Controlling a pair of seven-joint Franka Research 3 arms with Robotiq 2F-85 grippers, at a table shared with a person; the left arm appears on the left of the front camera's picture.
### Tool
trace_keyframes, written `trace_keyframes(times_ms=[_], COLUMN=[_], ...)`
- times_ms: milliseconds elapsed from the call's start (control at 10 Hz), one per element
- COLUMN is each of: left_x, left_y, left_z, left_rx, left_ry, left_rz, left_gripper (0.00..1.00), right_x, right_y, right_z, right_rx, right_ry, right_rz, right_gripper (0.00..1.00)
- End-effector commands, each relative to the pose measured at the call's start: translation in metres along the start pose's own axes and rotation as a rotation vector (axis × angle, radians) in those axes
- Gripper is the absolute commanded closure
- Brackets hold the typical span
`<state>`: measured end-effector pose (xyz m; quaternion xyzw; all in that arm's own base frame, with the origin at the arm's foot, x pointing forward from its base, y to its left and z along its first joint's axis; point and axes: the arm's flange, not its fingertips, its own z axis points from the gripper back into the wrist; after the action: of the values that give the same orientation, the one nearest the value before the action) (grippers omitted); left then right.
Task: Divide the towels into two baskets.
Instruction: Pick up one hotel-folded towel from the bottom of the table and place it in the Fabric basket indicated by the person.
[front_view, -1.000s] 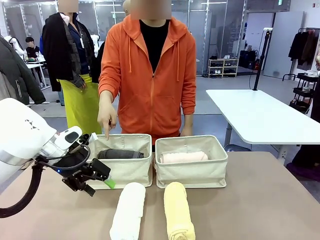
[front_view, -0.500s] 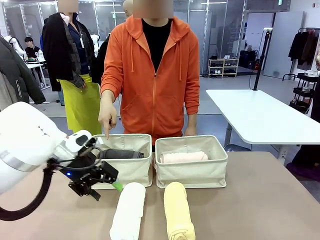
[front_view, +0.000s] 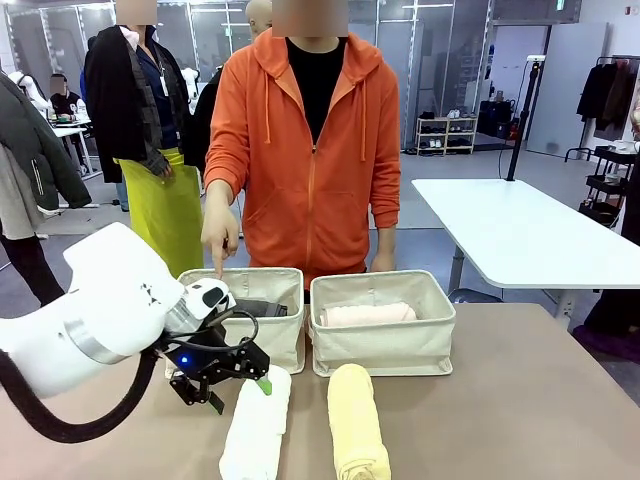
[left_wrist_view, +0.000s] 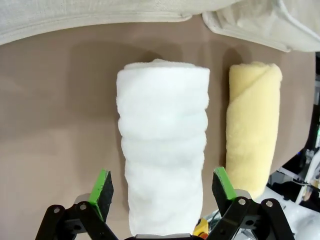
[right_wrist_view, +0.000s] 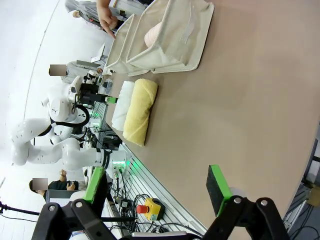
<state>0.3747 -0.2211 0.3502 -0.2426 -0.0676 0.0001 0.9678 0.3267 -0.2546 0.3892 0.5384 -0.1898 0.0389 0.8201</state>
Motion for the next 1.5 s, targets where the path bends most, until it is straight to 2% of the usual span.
trace_keyframes(times_ms=[0,300,400,800,900,1000,1100,1200,1300,1400], left_x=[0.002,-0.006,-0.007,-0.007,-0.007,-0.008,-0.008,-0.009,-0.009,-0.009], left_y=[-0.003,-0.01,-0.011,-0.011,-0.011,-0.011,-0.011,-0.011,-0.011,-0.012], left_z=[-0.01,-0.024,-0.029,-0.046,-0.046,-0.045,-0.044,-0.044,-0.043,-0.042], left_rx=[0.015,0.065,0.057,0.072,0.071,0.075,0.077,0.08,0.082,0.078], left_ry=[-0.016,-0.003,0.036,0.071,0.066,0.067,0.069,0.07,0.069,0.07], left_rz=[0.032,0.017,-0.003,-0.003,-0.012,-0.011,-0.012,-0.009,-0.008,-0.008], left_gripper=[0.0,0.0,0.0,0.02,0.16,0.22,0.36,0.42,0.34,0.62], right_x=[0.0,0.0,0.0,0.0,0.0,0.0,0.0,0.0,0.0,0.0], right_y=[0.002,0.002,0.002,0.002,0.002,0.002,0.002,0.002,0.002,0.002], right_z=[0.001,0.001,0.001,0.001,0.001,0.001,0.001,0.001,0.001,0.001], right_rx=[-0.001,-0.001,-0.001,-0.001,-0.001,-0.001,-0.001,-0.001,-0.001,-0.001], right_ry=[0.011,0.011,0.011,0.011,0.011,0.011,0.011,0.011,0.011,0.011], right_rz=[0.012,0.012,0.012,0.012,0.012,0.012,0.012,0.012,0.012,0.012], right_gripper=[0.0,0.0,0.0,0.0,0.0,0.0,0.0,0.0,0.0,0.0])
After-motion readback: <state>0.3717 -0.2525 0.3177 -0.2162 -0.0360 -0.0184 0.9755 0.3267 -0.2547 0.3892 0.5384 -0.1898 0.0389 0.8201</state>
